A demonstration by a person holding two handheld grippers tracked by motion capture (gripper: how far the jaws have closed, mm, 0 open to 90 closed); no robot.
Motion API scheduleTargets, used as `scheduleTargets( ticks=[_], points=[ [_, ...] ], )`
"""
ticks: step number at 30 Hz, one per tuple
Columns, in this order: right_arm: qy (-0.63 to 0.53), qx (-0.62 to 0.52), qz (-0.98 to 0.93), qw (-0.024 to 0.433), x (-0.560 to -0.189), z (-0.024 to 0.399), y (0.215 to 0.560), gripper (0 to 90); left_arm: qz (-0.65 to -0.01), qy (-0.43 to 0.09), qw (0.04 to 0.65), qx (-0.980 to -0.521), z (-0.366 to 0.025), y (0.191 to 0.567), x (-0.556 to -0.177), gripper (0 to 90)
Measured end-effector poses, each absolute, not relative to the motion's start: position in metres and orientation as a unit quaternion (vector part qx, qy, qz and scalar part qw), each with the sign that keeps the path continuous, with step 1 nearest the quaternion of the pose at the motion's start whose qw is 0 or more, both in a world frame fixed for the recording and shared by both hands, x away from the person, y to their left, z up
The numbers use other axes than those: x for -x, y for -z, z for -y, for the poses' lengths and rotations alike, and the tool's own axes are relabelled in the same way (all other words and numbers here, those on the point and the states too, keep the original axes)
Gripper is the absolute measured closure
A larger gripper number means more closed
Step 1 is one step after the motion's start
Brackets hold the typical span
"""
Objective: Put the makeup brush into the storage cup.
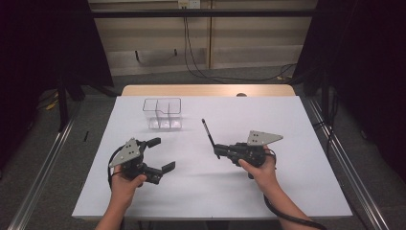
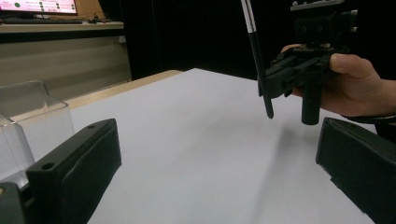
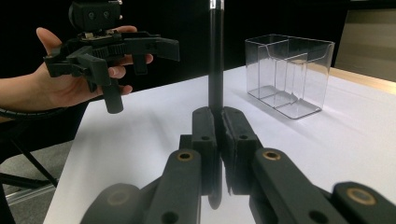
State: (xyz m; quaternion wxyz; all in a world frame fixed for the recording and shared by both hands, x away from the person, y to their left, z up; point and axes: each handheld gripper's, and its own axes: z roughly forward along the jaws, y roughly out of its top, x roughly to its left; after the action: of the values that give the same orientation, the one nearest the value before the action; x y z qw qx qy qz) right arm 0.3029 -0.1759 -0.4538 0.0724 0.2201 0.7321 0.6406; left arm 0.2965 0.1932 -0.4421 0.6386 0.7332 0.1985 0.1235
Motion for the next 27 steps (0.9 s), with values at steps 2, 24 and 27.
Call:
scheduleTargets(
  ticks=[2, 24, 27],
  points=[
    [-0.641, -0.22, -0.732, 0.072, -0.303, 0.176, 0.453, 84.2, -0.197, -0.122, 0.64, -0.732, -0.19, 0.441, -0.298, 0.0],
    [-0.645, -0.22, -0.729, 0.072, -0.302, 0.178, 0.453, 84.2, -0.182, -0.1, 0.655, -0.727, -0.155, 0.433, -0.31, 0.0],
    [-0.645, -0.22, -0.728, 0.073, -0.302, 0.179, 0.453, 84.2, -0.181, -0.096, 0.653, -0.729, -0.152, 0.433, -0.312, 0.0]
  ],
)
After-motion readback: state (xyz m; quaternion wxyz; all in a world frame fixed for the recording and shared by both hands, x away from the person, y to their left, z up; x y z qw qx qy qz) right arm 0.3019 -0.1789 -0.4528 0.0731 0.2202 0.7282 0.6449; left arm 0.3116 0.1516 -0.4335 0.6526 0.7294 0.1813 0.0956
